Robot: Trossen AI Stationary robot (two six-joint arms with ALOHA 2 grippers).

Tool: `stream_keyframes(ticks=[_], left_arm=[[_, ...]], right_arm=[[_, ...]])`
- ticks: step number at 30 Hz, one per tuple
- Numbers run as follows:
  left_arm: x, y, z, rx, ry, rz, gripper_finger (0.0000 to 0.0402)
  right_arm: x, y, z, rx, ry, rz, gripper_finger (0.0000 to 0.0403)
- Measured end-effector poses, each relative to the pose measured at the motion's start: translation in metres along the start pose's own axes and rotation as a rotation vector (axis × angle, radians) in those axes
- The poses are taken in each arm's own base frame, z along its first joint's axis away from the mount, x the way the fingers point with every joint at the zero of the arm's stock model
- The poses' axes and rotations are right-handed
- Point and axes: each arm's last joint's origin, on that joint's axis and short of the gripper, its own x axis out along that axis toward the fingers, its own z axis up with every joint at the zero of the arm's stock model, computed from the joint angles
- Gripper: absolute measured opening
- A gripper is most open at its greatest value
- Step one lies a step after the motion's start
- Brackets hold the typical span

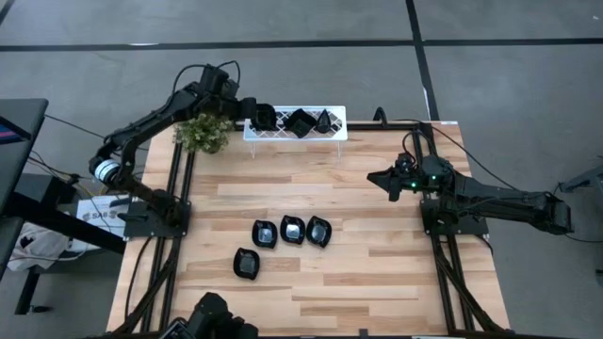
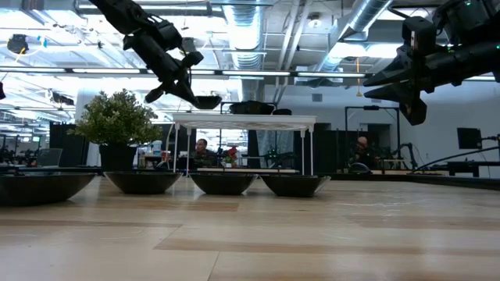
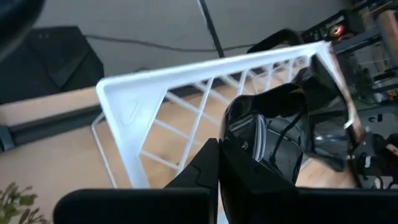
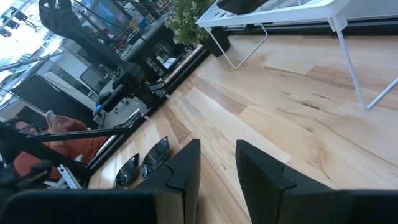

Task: Pick & Place Mini shaped plates
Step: Put the leaf-shaped plate on the shelf

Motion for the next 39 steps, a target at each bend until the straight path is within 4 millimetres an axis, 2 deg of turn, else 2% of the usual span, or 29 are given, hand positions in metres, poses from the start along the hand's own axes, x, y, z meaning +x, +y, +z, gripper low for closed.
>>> stream_keyframes(ticks=[7, 29, 39], left_arm=[[0.0071, 0.0037, -0.0022, -0.042, 0.034, 0.017, 0.0004], [0.0080, 0.0023, -0.0039, -0.071, 0.029, 0.053, 0.0004], [0.0081, 0.0022, -0.0037, -0.070, 0.025, 0.055, 0.0037]], right_arm=[[0.0000, 0.0000, 0.0000, 0.000, -0.002, -0.002, 0.0098], [0.0000, -0.0001, 0.0001, 0.001, -0.002, -0.003, 0.0098], [0.0000, 0.0000, 0.0000, 0.001, -0.002, -0.002, 0.0098]])
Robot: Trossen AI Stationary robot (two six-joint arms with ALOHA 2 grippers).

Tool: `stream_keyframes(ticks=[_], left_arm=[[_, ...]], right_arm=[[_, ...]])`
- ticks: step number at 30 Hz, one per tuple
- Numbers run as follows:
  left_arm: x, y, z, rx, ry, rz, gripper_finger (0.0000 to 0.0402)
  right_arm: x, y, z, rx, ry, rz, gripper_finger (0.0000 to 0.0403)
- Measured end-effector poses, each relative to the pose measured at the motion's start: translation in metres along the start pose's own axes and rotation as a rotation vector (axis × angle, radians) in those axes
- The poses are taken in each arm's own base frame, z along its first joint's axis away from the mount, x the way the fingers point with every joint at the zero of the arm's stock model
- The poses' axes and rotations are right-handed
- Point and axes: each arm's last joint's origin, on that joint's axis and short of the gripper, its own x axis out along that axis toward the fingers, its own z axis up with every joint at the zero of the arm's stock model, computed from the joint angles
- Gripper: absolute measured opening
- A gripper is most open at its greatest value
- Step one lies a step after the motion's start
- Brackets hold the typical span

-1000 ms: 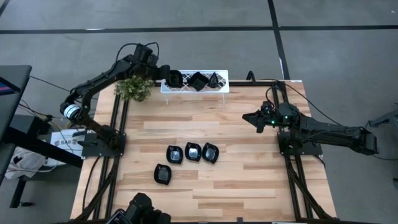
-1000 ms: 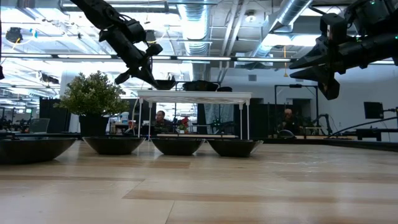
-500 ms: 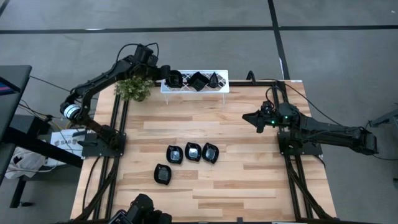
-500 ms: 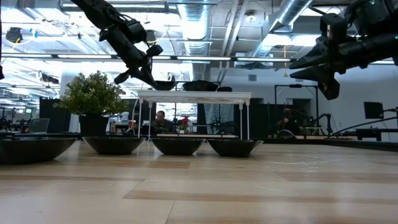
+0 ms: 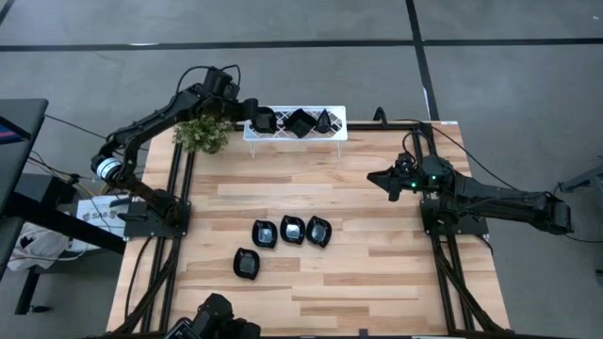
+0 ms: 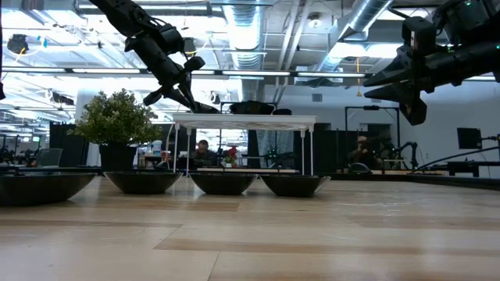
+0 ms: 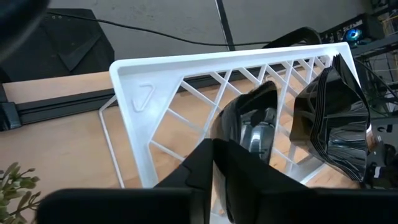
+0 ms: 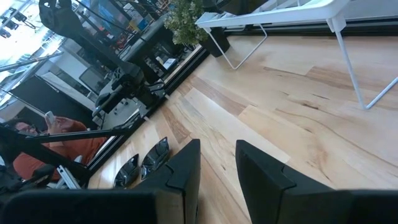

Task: Pick & Place Mini shaped plates
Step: Put the leaf-shaped plate on the shelf, then stack the leaf-shaped plate on top of the leaf-shaped plate on the shelf

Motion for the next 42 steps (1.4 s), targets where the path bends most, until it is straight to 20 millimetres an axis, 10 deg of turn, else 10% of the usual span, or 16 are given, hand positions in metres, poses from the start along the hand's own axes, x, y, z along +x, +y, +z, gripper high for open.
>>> stream_keyframes(ticks=[19, 26, 42], left_arm=[[-0.001, 0.001, 0.001, 0.060, -0.005, 0.001, 0.0117], [-0.038, -0.012, -0.005, 0.059, -0.053, -0.062, 0.0141], [-0.129, -0.110, -0.147, 0.284, 0.076, -0.148, 0.0122]], right_arm=[[0.000, 0.000, 0.000, 0.010, 0.000, 0.000, 0.0098], [0.000, 0.000, 0.000, 0.009, 0.000, 0.000, 0.0098], [0.000, 0.000, 0.000, -0.002, 0.000, 0.000, 0.0098]])
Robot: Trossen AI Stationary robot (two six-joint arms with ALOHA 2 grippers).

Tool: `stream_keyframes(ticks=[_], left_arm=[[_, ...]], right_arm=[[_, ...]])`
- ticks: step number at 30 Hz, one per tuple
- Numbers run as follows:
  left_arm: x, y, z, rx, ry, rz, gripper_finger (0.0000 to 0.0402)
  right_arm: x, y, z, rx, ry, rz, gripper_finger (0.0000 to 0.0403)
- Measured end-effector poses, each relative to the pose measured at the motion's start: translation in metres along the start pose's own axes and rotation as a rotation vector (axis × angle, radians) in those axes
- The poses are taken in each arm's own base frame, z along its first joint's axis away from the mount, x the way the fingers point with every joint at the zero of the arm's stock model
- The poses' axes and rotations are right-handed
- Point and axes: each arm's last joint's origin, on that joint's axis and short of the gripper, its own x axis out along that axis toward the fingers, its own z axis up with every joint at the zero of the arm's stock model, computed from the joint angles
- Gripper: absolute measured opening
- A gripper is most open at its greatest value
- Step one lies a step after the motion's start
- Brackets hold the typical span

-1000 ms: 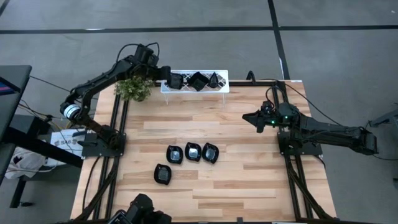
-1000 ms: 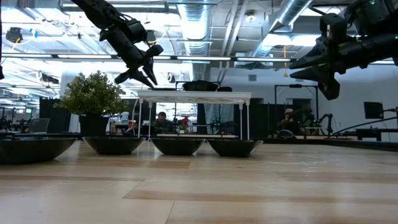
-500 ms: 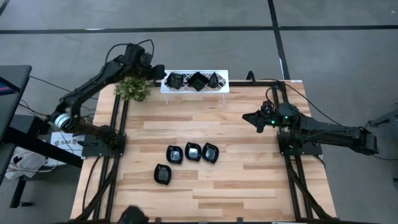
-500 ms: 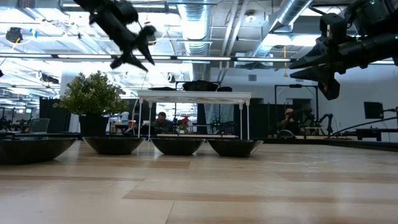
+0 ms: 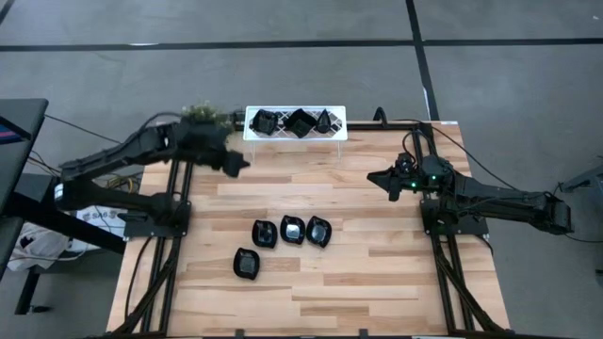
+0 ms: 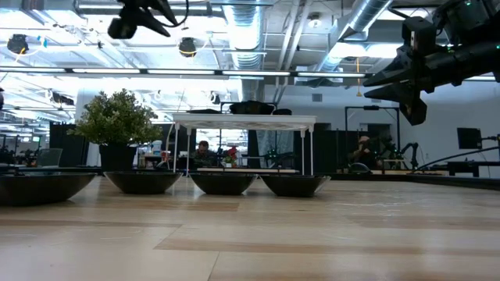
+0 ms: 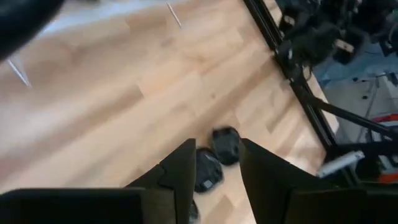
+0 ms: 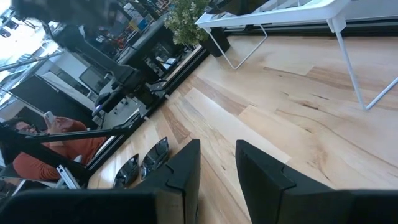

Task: Pick & Place Mini shaped plates
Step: Stack the leaf-shaped plate on top of the leaf-shaped plate on the shelf

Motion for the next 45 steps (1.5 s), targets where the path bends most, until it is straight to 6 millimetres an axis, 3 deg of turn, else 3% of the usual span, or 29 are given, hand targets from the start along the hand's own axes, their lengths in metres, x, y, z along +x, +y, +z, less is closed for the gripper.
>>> stream_keyframes(ticks=[7, 14, 21, 31, 40, 45], left_arm=[[0.024, -0.017, -0.063, -0.139, 0.157, 0.042, 0.0122], [0.051, -0.003, -0.131, -0.332, 0.348, 0.189, 0.0122], [0.060, 0.011, -0.182, -0.482, 0.413, 0.315, 0.0122], [0.078, 0.032, -0.223, -0.557, 0.443, 0.294, 0.0122], [0.095, 0.045, -0.234, -0.589, 0.440, 0.234, 0.0122], [0.107, 0.041, -0.239, -0.593, 0.445, 0.195, 0.0122]], right_arm=[[0.000, 0.000, 0.000, 0.000, 0.000, 0.000, 0.0098], [0.000, 0.000, 0.000, 0.000, 0.002, -0.001, 0.0098], [0.000, 0.000, 0.000, 0.000, 0.002, -0.001, 0.0098], [0.000, 0.000, 0.000, 0.001, 0.002, -0.001, 0.0098], [0.000, 0.000, 0.000, 0.001, 0.002, -0.001, 0.0098], [0.000, 0.000, 0.000, 0.001, 0.002, -0.001, 0.0098]])
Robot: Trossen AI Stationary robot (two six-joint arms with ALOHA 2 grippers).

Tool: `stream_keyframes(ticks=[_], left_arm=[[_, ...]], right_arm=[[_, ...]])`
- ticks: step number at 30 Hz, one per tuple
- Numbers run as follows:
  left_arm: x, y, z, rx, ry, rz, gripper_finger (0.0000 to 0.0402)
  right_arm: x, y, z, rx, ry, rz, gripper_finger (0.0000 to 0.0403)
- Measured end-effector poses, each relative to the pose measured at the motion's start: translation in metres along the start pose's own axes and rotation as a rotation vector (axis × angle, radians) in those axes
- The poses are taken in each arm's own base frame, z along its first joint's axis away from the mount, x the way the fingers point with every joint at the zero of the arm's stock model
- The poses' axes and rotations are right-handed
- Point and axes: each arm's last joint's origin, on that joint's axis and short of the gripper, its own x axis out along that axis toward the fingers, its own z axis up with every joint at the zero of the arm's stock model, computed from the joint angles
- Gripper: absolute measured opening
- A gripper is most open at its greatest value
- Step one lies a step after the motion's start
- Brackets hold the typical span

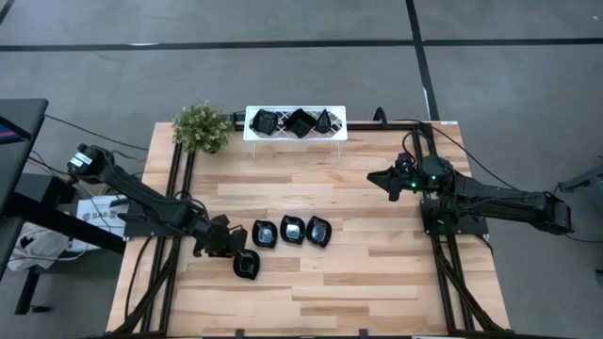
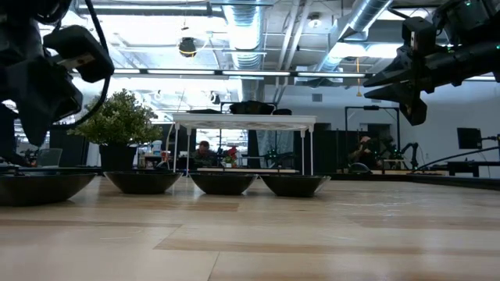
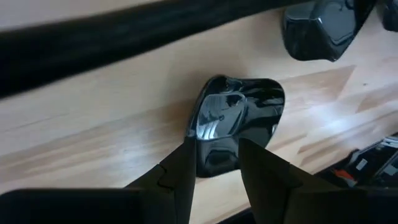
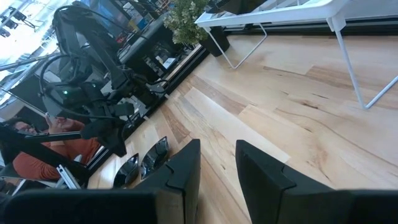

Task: Pick & Place Mini shaped plates
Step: Stack the leaf-shaped plate on top of the leaf-shaped plate on the shelf

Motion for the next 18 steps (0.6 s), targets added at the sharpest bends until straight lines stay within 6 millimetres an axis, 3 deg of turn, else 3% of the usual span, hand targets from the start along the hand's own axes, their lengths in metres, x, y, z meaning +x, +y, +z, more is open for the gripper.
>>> stream_keyframes(ticks=[8, 18], left_arm=[[0.020, 0.002, 0.000, -0.003, 0.015, 0.074, 0.0122], [0.016, -0.001, -0.001, -0.004, 0.040, 0.048, 0.0122]], right_arm=[[0.000, 0.000, 0.000, 0.002, 0.001, 0.000, 0.0098], [0.000, 0.000, 0.000, 0.002, 0.000, 0.000, 0.0098]])
